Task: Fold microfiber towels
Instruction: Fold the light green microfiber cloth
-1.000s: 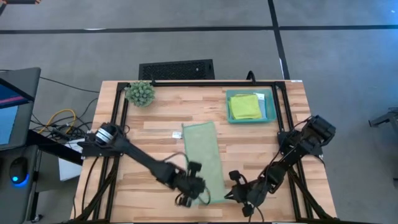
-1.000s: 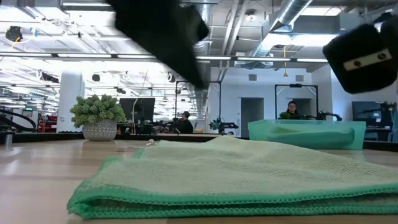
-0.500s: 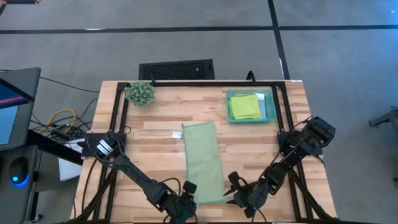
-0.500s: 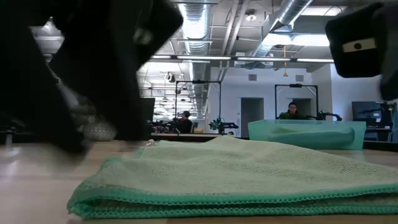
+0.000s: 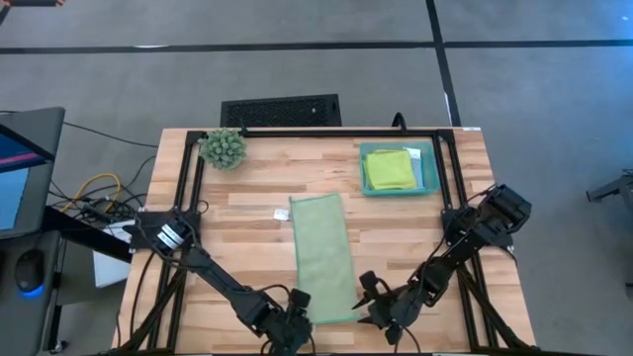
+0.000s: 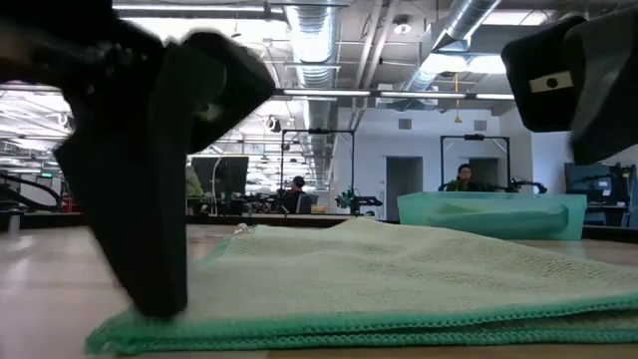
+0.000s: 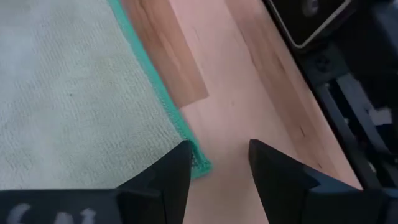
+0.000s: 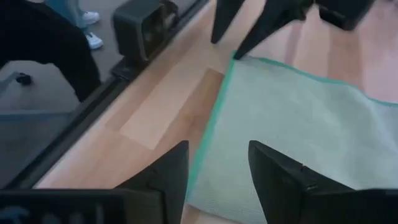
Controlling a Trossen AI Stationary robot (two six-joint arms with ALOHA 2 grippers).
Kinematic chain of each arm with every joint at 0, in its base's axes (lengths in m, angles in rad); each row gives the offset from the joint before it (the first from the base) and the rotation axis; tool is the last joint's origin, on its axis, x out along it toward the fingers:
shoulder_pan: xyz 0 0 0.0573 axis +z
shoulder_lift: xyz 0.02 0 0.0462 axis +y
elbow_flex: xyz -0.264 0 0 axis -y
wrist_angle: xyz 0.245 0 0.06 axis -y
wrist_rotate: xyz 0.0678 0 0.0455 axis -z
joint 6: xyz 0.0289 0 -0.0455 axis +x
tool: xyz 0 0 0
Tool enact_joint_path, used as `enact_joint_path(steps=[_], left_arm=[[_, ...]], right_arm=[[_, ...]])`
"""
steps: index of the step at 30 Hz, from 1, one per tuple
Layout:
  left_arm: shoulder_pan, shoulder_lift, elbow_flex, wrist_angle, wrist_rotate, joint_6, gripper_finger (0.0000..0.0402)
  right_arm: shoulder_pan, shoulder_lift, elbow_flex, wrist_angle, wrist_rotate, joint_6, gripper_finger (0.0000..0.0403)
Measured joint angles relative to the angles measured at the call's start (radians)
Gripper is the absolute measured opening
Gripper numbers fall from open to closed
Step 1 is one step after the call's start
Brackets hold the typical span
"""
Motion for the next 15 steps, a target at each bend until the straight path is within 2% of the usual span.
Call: enact_joint_path(steps=[12, 15], left_arm=[[0.016, 0.018, 0.001, -0.023, 0.028, -0.051, 0.0151], [0.017, 0.019, 0.001, -0.026, 0.026, -0.054, 0.0143]], right_arm=[[-0.003, 0.0, 0.0, -0.039, -0.043, 0.061, 0.0182], [-0.003, 0.046, 0.001, -0.016, -0.057, 0.077, 0.0182]])
